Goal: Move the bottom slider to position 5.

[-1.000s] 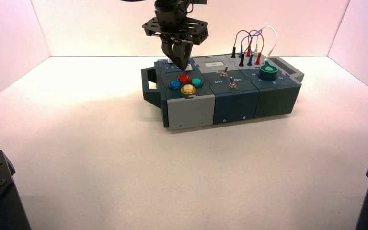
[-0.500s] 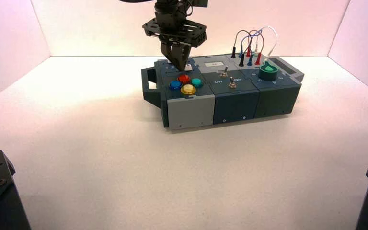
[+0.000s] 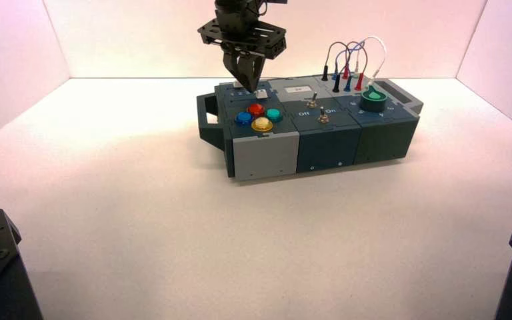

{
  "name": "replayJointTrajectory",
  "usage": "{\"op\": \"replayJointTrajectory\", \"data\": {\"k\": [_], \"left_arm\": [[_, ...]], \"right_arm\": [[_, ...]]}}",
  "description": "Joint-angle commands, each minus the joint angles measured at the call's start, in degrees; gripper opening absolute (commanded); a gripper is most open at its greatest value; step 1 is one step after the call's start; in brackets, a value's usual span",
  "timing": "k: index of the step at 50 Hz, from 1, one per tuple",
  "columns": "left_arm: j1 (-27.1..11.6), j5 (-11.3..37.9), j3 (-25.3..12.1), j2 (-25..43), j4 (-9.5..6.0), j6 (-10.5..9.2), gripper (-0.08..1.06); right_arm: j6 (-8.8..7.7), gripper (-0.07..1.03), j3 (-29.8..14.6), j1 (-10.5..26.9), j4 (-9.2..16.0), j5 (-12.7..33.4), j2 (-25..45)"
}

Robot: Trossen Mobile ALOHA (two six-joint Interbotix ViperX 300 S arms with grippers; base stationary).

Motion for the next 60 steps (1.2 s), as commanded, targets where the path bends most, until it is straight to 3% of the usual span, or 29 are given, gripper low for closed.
{"op": "replayJointTrajectory", "data": {"k": [1, 60], "left_arm": [[0.18, 0.44, -1.23, -1.23, 0.09, 0.35, -0.03], [-1.41, 1.23, -2.9, 0.35, -0.09, 0.53, -0.03]], "right_arm": [[0.09, -0.02, -1.58, 0.09, 0.09, -0.35, 0.44], [0.18, -0.02, -1.58, 0.09, 0.09, -0.35, 0.44]]}}
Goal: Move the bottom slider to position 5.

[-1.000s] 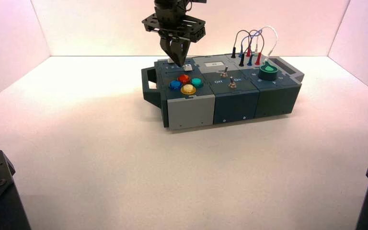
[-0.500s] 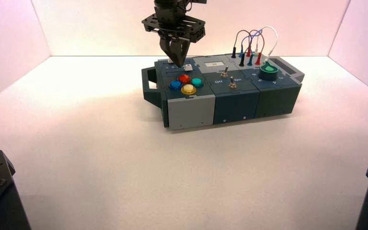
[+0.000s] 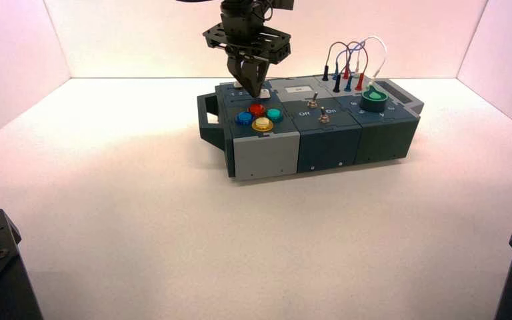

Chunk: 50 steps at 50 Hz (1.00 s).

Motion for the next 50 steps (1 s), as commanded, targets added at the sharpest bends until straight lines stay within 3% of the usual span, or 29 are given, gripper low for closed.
{"op": "replayJointTrajectory", "data": {"k": [1, 32, 50], "left_arm": [[-0.35, -0.18, -1.76, -1.05, -0.09, 0.35, -0.03], [-0.7, 1.05, -4.57, 0.18, -0.09, 0.88, -0.03], [2.11, 1.23, -3.96, -0.62, 1.32, 0.97, -0.03]], "right_arm": [[0.18, -0.02, -1.49, 0.09, 0.09, -0.35, 0.44], [0.18, -0.02, -1.49, 0.09, 0.09, -0.35, 0.44], [0.18, -0.02, -1.49, 0.09, 0.09, -0.35, 0.44]]}}
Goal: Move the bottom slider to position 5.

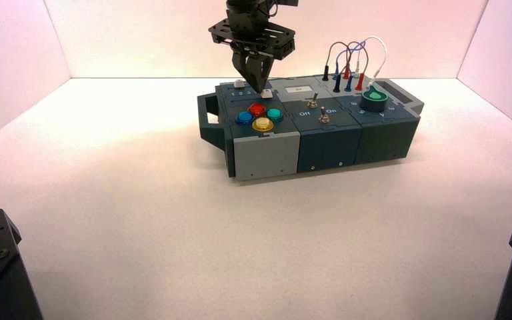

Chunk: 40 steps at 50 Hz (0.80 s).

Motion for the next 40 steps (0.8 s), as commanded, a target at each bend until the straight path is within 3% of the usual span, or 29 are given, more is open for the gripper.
{"op": "replayJointTrajectory", "data": {"k": [1, 16, 40], "left_arm": [[1.49, -0.18, -0.88, -2.2, 0.62, 0.35, -0.03], [3.96, 0.09, 0.7, -6.77, 2.55, 0.44, -0.03], [4.39, -1.58, 8.44, -13.62, 2.37, 0.18, -0.03]], "right_arm": [[0.18, -0.02, -1.49, 0.18, 0.18, -0.35, 0.44], [0.18, -0.02, -1.49, 0.18, 0.18, -0.35, 0.53], [0.18, -0.02, -1.49, 0.26, 0.26, -0.35, 0.53]]}}
